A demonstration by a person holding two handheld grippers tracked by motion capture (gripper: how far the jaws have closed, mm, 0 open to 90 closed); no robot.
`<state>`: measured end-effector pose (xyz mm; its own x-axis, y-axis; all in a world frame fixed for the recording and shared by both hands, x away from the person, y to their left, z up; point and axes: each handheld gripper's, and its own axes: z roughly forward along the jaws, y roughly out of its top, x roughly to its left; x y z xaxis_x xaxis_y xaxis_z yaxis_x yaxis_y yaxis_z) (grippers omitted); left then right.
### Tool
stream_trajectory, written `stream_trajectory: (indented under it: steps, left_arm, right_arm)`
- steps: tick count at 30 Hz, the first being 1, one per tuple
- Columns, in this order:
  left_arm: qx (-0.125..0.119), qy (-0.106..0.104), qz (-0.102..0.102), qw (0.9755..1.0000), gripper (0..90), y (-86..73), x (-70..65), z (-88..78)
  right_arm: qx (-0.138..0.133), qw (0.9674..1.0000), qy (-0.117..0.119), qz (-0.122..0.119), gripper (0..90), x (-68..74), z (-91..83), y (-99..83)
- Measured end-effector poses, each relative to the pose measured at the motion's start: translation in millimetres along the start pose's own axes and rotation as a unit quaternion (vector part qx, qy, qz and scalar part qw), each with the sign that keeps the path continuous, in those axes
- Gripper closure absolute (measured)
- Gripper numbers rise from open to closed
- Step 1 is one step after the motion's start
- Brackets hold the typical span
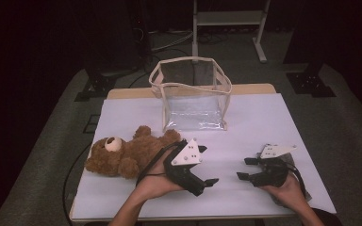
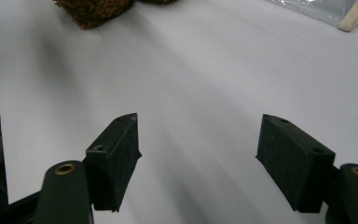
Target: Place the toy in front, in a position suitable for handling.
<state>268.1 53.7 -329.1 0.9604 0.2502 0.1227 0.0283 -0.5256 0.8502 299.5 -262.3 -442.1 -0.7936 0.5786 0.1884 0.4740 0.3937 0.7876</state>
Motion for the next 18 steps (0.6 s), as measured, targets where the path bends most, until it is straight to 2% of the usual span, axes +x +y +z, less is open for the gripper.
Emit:
stream_trajectory:
  steps: [8, 18]
  left_arm:
    - [-0.002, 0.010, -0.003, 0.9999, 7.3, -2.5, 11.3, -25.1]
    - [-0.015, 0.025, -0.008, 0.9995, 7.3, -6.5, 20.2, -42.9]
  right_arm:
    - [-0.001, 1.0000, -0.001, 0.002, 28.2, 0.1, -0.3, -0.1]
    - [0.001, 1.0000, 0.001, 0.002, 28.1, 0.2, 1.5, -0.2]
